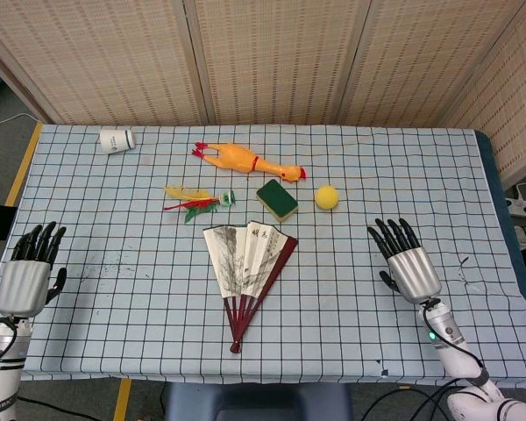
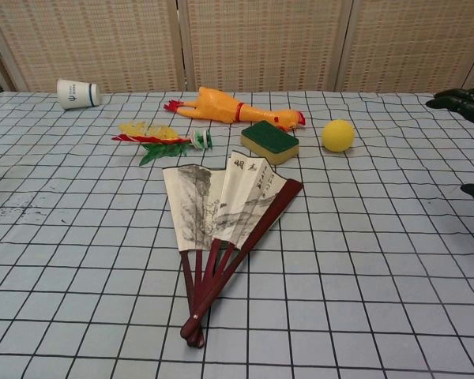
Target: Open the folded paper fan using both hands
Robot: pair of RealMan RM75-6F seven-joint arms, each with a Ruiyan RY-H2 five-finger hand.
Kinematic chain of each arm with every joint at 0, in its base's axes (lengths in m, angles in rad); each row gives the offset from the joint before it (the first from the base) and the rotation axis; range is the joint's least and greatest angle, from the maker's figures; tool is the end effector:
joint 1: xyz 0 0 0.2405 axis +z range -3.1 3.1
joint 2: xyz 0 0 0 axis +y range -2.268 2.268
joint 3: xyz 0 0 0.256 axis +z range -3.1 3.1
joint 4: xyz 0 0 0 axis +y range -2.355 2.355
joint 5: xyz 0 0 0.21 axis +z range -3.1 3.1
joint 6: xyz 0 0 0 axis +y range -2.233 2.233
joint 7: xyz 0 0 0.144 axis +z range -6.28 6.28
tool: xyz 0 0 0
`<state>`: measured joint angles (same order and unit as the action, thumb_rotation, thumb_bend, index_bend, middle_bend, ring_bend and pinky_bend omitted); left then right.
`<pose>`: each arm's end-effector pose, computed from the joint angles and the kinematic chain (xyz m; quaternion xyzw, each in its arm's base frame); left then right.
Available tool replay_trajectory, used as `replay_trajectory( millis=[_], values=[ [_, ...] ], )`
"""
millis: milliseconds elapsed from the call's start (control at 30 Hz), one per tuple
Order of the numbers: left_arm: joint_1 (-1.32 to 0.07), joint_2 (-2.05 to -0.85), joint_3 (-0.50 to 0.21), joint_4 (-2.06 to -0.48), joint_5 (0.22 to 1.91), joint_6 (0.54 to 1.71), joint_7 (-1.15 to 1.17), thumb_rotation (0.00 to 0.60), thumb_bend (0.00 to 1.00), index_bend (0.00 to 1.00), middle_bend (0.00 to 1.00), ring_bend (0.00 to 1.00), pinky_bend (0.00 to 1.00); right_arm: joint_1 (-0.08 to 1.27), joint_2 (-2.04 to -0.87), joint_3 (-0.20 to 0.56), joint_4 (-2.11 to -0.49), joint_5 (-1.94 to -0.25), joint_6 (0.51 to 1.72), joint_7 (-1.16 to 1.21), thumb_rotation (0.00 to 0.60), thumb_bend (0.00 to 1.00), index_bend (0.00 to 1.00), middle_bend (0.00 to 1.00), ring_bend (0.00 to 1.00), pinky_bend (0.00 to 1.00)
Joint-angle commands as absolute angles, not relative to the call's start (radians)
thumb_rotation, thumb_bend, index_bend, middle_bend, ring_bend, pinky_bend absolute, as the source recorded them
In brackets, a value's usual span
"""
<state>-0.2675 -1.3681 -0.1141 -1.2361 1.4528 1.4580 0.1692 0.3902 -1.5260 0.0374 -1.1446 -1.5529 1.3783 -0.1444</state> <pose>-0.3205 0.2588 0.1235 -0.6329 -0.2502 -0.3563 0.6402 -0.2813 -0.2771 0.0469 0.7093 -0.2446 0.3844 0.5379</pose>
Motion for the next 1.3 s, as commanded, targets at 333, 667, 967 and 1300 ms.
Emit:
replay_trajectory(
  millis=[333,667,967,1300],
  values=[
    [-0.277,-1.367,-0.114,-1.235,1.456,1.439,0.15,0.6,0.46,0.0,0.0,0.0,0.15,0.44,-1.588,0.01,-1.072,-1.617,1.314,-0.095,0.6,0.17,0.11,0.0,0.0,0.0],
    [-0.283,-1.365,-0.12,-1.244,1.444,1.425,0.155,0.6,0.46,0.0,0.0,0.0,0.15,0.644,-1.774,0.017,-0.855,-1.716,1.174,-0.004,0.6,0.17,0.39,0.0,0.0,0.0],
    [-0.279,-1.358,-0.121,-1.251,1.443,1.429,0.148,0.6,0.46,0.0,0.0,0.0,0.15,0.73,-1.923,-0.003,-0.68,-1.745,1.134,0.085,0.6,0.17,0.38,0.0,0.0,0.0],
    [-0.278,-1.355,-0.119,-1.253,1.446,1.432,0.147,0.6,0.46,0.0,0.0,0.0,0.15,0.761,-1.992,-0.011,-0.603,-1.744,1.158,0.143,0.6,0.17,0.38,0.0,0.0,0.0]
  ],
)
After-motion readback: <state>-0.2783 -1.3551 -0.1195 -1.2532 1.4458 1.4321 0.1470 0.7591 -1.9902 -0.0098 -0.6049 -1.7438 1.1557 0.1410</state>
